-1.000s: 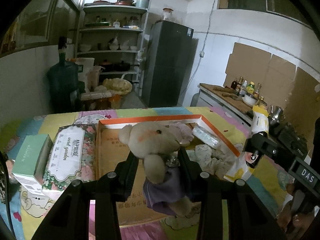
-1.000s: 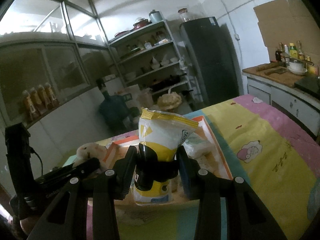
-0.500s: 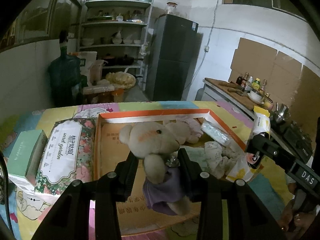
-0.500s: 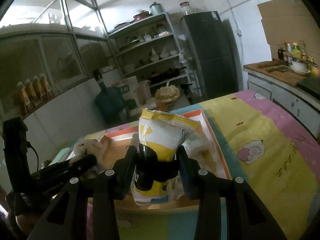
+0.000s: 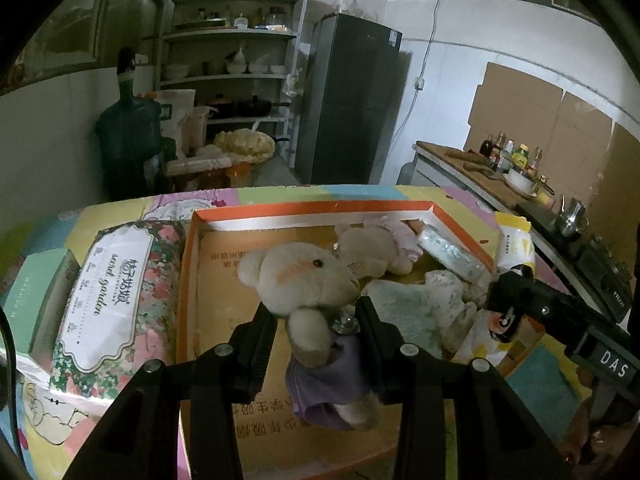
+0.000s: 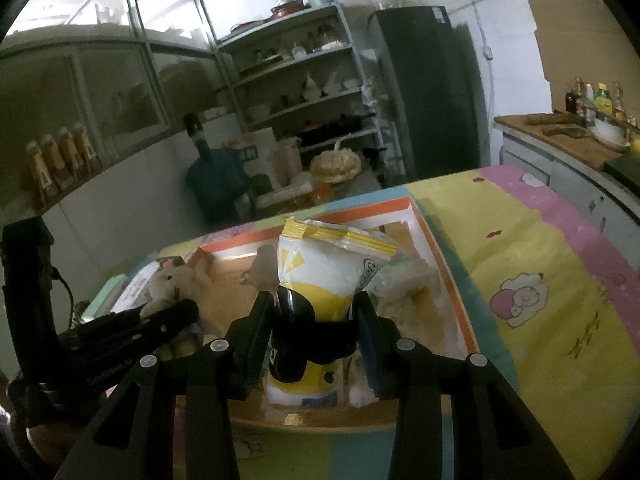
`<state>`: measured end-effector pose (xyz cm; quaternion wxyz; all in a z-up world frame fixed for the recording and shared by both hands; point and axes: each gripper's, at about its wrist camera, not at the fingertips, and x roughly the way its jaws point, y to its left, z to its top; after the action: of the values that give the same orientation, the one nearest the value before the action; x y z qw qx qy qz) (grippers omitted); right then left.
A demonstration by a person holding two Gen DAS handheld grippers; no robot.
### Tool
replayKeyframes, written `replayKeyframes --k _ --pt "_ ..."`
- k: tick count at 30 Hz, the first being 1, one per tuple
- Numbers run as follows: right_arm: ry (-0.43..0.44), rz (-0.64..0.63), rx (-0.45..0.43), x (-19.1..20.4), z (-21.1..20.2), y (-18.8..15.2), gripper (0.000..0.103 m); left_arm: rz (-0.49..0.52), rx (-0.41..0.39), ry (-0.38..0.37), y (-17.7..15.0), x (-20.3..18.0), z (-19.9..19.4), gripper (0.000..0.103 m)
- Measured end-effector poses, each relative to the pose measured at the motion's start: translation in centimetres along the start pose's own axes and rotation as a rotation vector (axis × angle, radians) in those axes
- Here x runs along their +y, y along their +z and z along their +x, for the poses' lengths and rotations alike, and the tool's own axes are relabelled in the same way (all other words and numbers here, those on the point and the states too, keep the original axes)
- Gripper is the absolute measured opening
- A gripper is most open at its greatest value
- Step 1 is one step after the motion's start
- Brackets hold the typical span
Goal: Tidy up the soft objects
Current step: 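Carry the teddy and yellow bag with both grippers over the tray, then lower the teddy and yellow bag into the tray and open both grippers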
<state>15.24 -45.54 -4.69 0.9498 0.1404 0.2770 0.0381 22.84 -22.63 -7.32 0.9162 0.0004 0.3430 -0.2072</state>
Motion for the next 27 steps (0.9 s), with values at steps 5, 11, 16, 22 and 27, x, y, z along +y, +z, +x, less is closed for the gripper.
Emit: replayKeyframes --k 5,11,16,22,27 --pt "0.004 -0.003 0.027 -0.1 1.0 0.0 0.042 -0.004 0.019 -0.001 -0.1 0.0 0.6 0.041" --pt "0.012 -0.003 0.072 -0.1 2.3 -0.2 0.042 -0.003 0.037 -0.003 -0.2 0.0 1.4 0.041" --pt "0.017 0.000 0.100 -0.2 3.1 -0.3 0.042 -0.005 0.053 -0.005 -0.4 0.2 1.9 0.041" --pt "0.028 0.016 0.111 -0.5 3.4 -0.3 0.043 -0.034 0.083 -0.024 -0.5 0.6 2.7 0.044" --pt "0.040 0.034 0.109 -0.7 3.4 -0.4 0.043 -0.068 0.112 -0.050 -0.5 1.0 3.2 0.044"
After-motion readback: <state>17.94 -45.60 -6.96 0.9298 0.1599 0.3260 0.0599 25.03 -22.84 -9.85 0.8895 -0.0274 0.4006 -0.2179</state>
